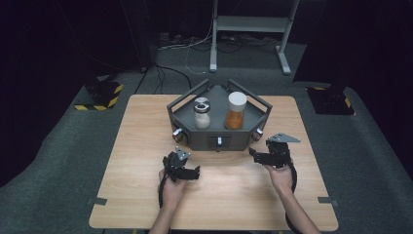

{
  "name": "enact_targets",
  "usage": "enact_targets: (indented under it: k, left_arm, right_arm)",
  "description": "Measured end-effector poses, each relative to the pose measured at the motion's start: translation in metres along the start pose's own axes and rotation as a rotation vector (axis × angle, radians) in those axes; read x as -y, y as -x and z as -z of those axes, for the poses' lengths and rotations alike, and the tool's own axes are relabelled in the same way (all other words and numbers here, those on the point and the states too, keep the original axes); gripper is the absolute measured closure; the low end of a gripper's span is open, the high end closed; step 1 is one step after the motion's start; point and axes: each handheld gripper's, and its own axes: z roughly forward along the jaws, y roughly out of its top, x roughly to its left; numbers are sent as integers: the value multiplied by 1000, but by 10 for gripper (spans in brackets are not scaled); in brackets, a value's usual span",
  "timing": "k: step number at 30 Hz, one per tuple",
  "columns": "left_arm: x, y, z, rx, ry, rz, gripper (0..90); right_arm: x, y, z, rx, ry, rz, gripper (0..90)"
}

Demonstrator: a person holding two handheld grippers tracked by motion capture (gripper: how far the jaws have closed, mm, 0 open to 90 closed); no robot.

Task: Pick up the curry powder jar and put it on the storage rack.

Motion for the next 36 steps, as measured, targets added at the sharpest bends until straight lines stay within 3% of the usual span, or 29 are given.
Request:
enact_targets:
  k: [18,36]
  left_arm:
    - [0,0,0,0,0,1,39]
    - [0,0,0,0,0,0,39]
  right_arm:
    - [32,-5,-18,21,-61,-17,178]
    - [42,-14,-28,32,-95,-6,176]
